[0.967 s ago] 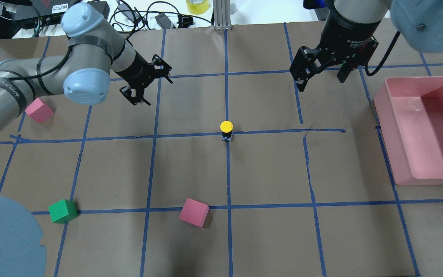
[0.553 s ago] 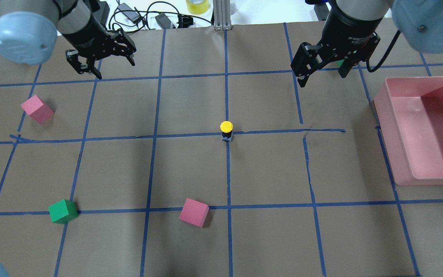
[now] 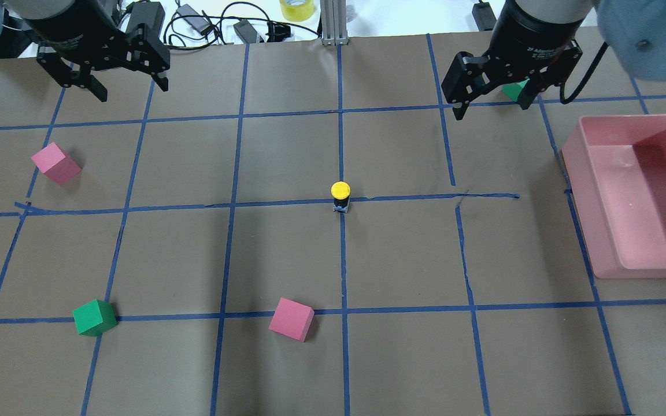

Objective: Align button upright

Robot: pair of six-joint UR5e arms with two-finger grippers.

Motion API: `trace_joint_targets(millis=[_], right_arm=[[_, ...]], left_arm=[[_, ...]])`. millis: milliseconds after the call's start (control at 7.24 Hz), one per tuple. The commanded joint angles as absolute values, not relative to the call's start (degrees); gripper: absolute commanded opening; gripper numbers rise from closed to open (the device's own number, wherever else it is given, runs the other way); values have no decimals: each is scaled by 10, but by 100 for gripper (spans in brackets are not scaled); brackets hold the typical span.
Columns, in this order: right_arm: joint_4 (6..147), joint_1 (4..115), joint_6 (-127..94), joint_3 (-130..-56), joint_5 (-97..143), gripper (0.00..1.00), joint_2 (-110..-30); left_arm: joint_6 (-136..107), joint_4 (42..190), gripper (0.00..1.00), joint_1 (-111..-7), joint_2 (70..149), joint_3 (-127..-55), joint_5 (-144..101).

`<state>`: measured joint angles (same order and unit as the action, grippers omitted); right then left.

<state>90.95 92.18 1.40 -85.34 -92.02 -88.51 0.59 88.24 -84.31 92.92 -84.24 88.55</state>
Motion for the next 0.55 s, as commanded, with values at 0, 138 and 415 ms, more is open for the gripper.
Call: trace_joint_targets(millis=[0,138,415], right_arm=[[923,922,-21,-853,-929,100,-887],[922,922,-16,-853,-926,100,-886],[922,922,-16,-854,-921,100,-886]], left_arm=[[8,889,100,-845,912,-852,877],[8,909,100,-846,904,-853,877],[8,915,100,-848,903,-854,881]])
